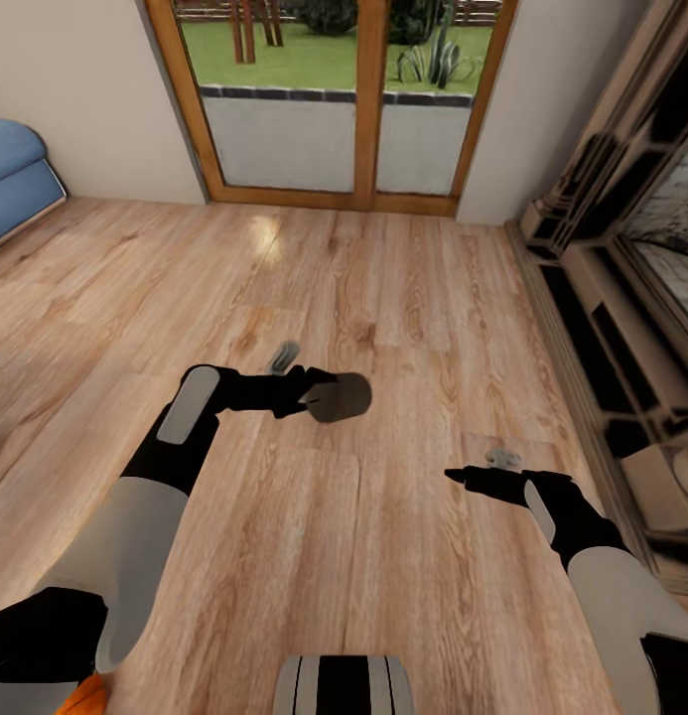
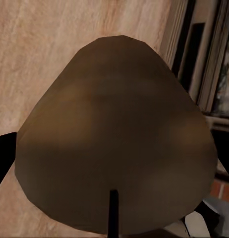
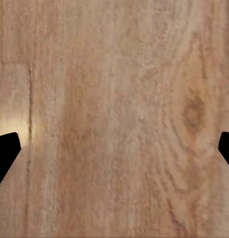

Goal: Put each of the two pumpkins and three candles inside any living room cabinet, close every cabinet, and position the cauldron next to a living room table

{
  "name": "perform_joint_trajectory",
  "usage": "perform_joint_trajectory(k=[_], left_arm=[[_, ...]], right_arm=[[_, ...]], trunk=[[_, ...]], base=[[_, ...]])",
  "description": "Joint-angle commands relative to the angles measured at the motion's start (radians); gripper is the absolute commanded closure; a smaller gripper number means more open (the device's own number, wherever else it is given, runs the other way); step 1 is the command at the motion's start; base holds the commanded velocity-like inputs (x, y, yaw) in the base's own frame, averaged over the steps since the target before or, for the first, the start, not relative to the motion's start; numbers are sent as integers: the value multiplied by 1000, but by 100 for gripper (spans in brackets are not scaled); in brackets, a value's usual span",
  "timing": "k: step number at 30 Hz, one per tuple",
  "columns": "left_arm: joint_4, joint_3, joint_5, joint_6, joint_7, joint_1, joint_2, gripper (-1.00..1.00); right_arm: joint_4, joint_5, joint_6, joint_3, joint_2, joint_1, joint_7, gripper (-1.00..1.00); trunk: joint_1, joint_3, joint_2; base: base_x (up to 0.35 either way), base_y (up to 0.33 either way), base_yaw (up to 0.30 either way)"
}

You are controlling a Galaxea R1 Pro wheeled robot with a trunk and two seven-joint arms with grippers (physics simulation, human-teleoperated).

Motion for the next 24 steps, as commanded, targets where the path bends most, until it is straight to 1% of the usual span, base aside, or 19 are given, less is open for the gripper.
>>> perform_joint_trajectory(k=[1,3,6,9,10,11,12,13,14,16,24], left_arm=[[0,0,8,0,-3,0,0,100],[0,-1,18,0,-8,0,-2,100],[-1,-1,22,1,-22,0,-5,100],[0,-5,22,2,-82,0,-5,100],[1,-15,22,2,-106,0,-4,100],[1,-34,22,2,-127,0,-2,100],[-1,-73,22,1,-153,0,1,100],[-4,-123,24,-1,-178,-1,3,100],[-5,-132,24,-1,-182,-1,3,100],[-6,-145,25,-2,-188,-1,3,100],[-4,-148,25,-2,-190,-1,4,100]], right_arm=[[1,0,0,0,1,0,0,-100],[4,1,0,1,3,0,0,-100],[5,1,0,0,3,0,0,-100],[3,1,0,0,2,0,2,-100],[3,1,0,0,2,0,2,-100],[2,1,0,0,3,0,2,-100],[2,0,0,0,3,0,2,-100],[2,-1,0,0,2,0,3,-100],[2,-1,0,0,2,0,3,-100],[2,-1,0,0,3,0,3,-100],[3,-1,0,0,2,0,3,-100]], trunk=[[0,4,0],[-1,12,1],[-3,23,1],[-4,35,2],[-4,39,2],[-5,43,3],[-5,47,3],[-6,50,3],[-6,54,3],[-7,62,4],[-11,93,6]], base=[[0,0,0],[0,0,0],[0,0,0],[0,0,0],[0,0,0],[0,0,0],[0,0,0],[0,0,0],[0,0,0],[0,0,0],[0,0,0]])
